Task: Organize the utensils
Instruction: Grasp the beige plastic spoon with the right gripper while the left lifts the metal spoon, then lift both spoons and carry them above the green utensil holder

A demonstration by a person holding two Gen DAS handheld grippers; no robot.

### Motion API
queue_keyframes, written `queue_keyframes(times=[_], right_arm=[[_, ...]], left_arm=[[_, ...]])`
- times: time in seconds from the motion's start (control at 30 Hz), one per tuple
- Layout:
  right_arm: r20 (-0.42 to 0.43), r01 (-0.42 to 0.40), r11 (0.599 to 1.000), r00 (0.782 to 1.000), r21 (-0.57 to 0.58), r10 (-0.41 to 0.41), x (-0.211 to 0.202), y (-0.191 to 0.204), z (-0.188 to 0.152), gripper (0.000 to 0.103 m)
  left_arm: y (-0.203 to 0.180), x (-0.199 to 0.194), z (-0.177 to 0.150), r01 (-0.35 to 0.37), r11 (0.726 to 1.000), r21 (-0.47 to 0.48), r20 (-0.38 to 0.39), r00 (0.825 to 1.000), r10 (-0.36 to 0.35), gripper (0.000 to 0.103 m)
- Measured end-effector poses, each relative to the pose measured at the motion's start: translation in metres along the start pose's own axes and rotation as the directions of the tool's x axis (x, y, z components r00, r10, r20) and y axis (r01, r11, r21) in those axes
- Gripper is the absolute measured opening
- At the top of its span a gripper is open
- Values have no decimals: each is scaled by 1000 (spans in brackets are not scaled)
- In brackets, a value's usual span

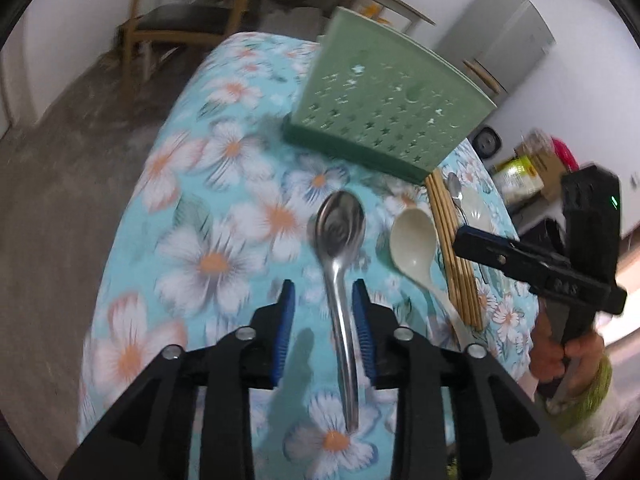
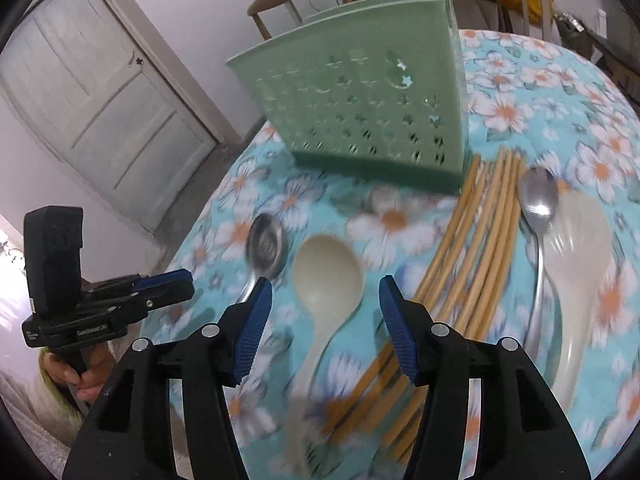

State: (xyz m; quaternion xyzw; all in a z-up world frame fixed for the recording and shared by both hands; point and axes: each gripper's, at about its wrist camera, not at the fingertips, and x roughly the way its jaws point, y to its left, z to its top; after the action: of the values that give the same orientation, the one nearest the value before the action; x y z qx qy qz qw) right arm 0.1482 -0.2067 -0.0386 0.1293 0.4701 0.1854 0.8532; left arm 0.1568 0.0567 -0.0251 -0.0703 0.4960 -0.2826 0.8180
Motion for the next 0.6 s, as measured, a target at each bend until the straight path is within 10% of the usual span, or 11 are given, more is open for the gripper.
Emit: queue_keyframes(times=[0.3, 0.6], right_arm=[[-137, -189, 982, 973, -9, 186, 45, -21, 35, 53], [-208, -252, 968, 946, 0, 247, 59, -32, 47, 18]], left_arm=[[11, 61, 62, 171, 981, 89, -144, 977, -157, 36], [9, 90, 77, 243, 961, 128, -237, 949, -209, 23]])
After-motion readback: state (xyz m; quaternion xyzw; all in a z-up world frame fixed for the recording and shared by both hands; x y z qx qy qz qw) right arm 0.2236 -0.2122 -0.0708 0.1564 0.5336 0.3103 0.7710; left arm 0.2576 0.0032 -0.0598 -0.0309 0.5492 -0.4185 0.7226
